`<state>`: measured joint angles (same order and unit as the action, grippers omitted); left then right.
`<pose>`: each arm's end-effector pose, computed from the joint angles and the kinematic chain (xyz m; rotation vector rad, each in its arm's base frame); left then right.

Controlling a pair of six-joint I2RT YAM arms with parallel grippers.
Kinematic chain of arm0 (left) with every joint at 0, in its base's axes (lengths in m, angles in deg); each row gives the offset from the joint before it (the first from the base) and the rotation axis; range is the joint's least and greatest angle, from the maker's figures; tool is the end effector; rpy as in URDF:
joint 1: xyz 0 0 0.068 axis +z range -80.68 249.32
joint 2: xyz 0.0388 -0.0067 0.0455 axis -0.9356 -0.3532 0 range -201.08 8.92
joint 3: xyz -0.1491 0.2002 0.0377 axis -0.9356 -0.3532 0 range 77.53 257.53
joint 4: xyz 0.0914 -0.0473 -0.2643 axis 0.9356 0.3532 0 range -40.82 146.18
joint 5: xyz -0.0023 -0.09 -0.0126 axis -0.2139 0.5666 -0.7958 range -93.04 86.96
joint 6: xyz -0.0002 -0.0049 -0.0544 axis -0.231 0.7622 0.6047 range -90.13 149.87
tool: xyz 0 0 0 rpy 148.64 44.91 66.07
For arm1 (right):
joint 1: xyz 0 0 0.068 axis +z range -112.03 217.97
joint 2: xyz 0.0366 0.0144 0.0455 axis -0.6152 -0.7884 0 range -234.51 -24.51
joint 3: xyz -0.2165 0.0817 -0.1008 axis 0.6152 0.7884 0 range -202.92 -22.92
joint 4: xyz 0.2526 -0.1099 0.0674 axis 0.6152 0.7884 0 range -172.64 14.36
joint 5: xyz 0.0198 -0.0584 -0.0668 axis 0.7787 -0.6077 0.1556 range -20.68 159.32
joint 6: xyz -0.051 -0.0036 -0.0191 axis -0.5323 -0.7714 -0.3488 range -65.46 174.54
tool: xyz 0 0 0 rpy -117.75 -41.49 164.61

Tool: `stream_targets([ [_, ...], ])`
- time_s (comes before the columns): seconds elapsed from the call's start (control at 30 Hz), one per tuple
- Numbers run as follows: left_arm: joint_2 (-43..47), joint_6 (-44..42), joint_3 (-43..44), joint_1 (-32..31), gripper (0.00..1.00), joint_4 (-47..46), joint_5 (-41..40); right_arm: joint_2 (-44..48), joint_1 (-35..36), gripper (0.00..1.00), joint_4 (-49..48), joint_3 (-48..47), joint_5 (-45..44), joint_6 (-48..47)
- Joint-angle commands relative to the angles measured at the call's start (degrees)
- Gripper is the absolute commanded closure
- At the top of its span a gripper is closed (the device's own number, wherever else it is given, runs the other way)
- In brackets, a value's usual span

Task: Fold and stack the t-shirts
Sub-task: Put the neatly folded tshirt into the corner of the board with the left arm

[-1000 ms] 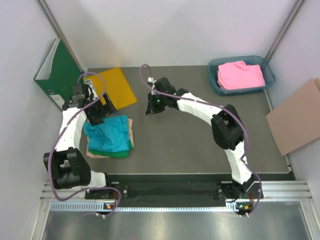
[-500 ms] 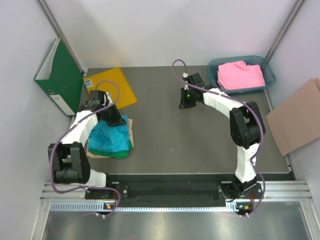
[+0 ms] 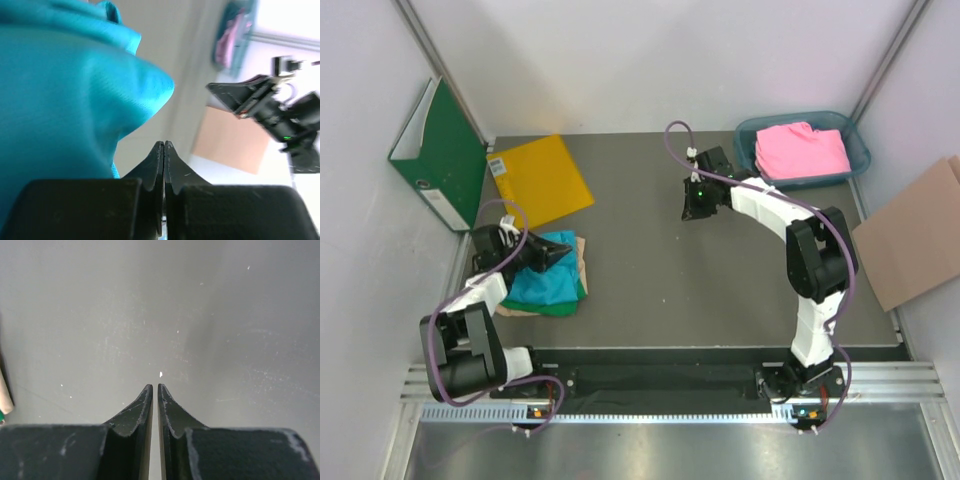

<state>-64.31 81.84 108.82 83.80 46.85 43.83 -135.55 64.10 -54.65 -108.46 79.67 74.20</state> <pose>0.2642 0.0407 0.1481 -0.8511 2.1390 -1.2668 0.3928 0.2001 0.1903 -0.2216 2.5613 0.5441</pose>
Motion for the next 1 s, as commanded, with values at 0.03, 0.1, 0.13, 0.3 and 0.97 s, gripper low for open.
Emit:
stream_targets([
  [0.03, 0.99, 15.26, -5.70, 1.78, 1.00, -23.84, 8.85, 1.89, -0.03, 0.91, 1.28, -1.38, -0.33, -2.69],
  [0.1, -0.32, 15.80, -7.98, 1.96, 1.00, -24.48, 8.85, 1.62, -0.29, 0.91, 1.45, -1.74, 0.02, -2.70],
  [0.13, -1.20, 15.97, -8.78, 2.13, 1.00, -25.78, 8.50, 1.53, -0.29, 0.91, 1.54, -1.83, 0.28, -2.78],
  [0.3, -14.35, 15.45, -9.49, 2.57, 1.00, -27.30, 10.25, 0.65, -0.38, 0.90, 2.16, -3.05, 1.25, -2.70],
  [0.97, -3.45, -23.04, 20.54, 2.04, 1.00, 22.00, -4.75, 0.92, -0.29, 0.89, 1.37, -1.04, 2.22, -0.33],
])
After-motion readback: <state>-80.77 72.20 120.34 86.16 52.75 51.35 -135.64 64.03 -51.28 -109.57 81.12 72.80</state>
